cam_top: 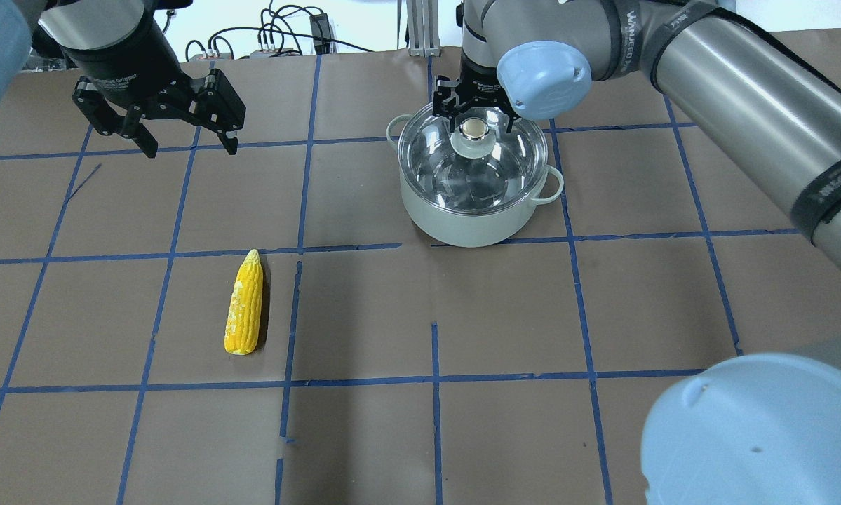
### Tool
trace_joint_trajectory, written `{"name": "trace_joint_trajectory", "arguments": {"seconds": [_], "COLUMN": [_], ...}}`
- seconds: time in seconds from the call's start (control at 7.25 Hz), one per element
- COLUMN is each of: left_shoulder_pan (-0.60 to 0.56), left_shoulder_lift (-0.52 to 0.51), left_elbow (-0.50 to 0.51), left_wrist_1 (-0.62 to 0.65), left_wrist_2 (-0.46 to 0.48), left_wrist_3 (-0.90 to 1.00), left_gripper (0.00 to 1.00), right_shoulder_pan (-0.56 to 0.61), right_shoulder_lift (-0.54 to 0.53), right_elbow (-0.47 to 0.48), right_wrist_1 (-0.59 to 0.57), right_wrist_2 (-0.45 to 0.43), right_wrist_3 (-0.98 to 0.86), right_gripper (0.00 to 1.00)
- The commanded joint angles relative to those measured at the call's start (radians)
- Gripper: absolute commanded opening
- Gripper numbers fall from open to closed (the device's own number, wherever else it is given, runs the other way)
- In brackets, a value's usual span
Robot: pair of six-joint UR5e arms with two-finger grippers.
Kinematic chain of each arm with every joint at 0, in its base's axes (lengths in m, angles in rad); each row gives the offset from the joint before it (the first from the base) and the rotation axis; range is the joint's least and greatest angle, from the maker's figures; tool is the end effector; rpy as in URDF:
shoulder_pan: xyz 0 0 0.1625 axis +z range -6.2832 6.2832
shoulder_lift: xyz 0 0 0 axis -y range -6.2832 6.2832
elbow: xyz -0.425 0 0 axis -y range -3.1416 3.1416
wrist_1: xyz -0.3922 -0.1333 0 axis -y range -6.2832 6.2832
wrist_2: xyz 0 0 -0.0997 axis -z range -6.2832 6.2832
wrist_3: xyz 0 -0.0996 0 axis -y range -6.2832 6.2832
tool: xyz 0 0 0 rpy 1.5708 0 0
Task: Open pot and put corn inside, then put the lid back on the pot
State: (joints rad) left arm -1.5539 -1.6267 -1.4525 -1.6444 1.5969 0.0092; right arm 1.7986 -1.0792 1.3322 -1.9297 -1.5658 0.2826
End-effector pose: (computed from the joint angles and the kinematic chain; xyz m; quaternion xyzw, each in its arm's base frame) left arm -0.1220 -0.5159 0.5106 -0.0038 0.9999 0.0058 0.0130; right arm 0.2862 -0.6420 0.3505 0.0272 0.9982 -0.0506 0.0158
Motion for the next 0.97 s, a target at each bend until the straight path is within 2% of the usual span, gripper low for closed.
{"name": "trace_joint_trajectory", "arguments": {"seconds": [0.0, 0.28, 0.83], "left_shoulder_pan": [0.000, 0.000, 0.000], "left_shoulder_lift": [-0.001, 0.001, 0.001], "left_elbow": [0.000, 0.001, 0.001], "left_wrist_1": [0.000, 0.000, 0.000], "left_wrist_2": [0.000, 0.000, 0.000], "left_wrist_3": [-0.002, -0.002, 0.000], "left_gripper": [1.00, 1.00, 1.00], "right_shoulder_pan": [-0.001, 0.001, 0.028], "right_shoulder_lift": [0.002, 0.001, -0.001], "right_elbow": [-0.001, -0.001, -0.004], "right_wrist_1": [0.002, 0.009, 0.014], "right_wrist_2": [0.001, 0.001, -0.003], "right_wrist_3": [0.004, 0.006, 0.012], "right_gripper": [0.75, 0.64, 0.50]}}
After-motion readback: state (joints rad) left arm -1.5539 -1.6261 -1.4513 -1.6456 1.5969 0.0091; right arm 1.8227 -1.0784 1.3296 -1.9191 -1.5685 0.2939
